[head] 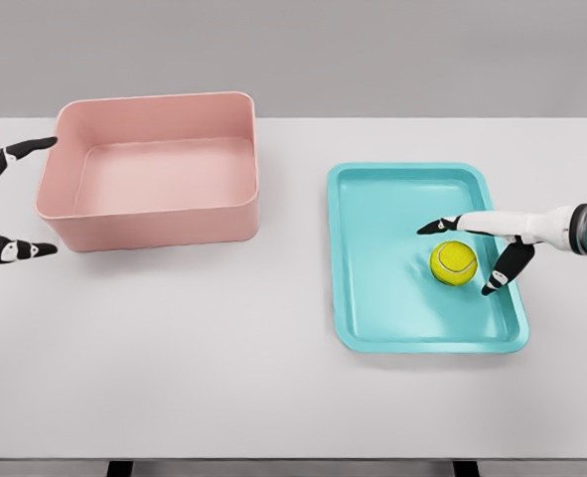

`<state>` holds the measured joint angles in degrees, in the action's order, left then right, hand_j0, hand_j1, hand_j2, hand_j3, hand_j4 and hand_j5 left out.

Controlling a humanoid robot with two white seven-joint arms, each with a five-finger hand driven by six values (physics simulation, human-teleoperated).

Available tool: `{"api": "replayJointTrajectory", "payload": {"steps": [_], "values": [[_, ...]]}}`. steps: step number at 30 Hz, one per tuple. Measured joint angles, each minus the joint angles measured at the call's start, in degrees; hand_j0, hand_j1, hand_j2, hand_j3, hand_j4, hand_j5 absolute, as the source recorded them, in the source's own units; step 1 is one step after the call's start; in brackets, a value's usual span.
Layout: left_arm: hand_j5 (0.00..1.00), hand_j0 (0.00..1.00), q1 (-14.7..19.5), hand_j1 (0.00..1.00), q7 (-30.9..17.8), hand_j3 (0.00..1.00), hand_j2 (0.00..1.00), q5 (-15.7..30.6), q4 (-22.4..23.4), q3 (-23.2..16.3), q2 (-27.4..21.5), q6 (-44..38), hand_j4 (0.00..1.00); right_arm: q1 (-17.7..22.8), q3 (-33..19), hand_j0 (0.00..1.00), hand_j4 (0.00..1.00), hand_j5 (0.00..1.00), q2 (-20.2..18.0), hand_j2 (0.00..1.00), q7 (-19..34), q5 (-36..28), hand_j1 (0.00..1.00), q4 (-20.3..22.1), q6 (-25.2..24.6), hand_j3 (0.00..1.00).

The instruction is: Put the tennis from the blue tray into the pink basket with both arms

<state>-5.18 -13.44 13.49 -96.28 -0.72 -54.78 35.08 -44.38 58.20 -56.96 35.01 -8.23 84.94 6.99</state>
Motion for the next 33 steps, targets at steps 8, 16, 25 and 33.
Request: {"api": "replayJointTrajectory", "payload": {"steps": [8,16,25,33], "values": [[1.00,1.00,-2.20,1.00,0.22,1.00,1.00,7.74,-1.28,-2.69,-3.47,-0.01,1.00,-0.53,-0.05,0.97,0.97,0.97,0.53,0.97,0.00,0.49,0.97,0.43,0.06,0.97],[1.00,1.00,-4.83,1.00,0.40,1.00,1.00,13.03,-2.02,-8.16,-7.85,-0.01,1.00,-0.35,0.07,0.97,0.97,0.97,0.03,0.97,0.00,0.56,0.97,2.46,0.36,0.97],[1.00,1.00,-7.38,1.00,0.42,1.00,1.00,13.48,-2.30,-8.78,-8.28,-0.02,1.00,-0.44,0.38,0.90,0.90,0.90,-0.28,0.90,0.00,0.59,0.90,3.40,0.33,0.90],[1.00,1.00,-7.82,1.00,0.42,1.00,1.00,13.39,-2.25,-11.90,-8.25,-0.03,1.00,-0.35,0.37,0.91,0.91,0.91,-0.30,0.91,0.00,0.82,0.91,2.90,0.36,0.91]]}}
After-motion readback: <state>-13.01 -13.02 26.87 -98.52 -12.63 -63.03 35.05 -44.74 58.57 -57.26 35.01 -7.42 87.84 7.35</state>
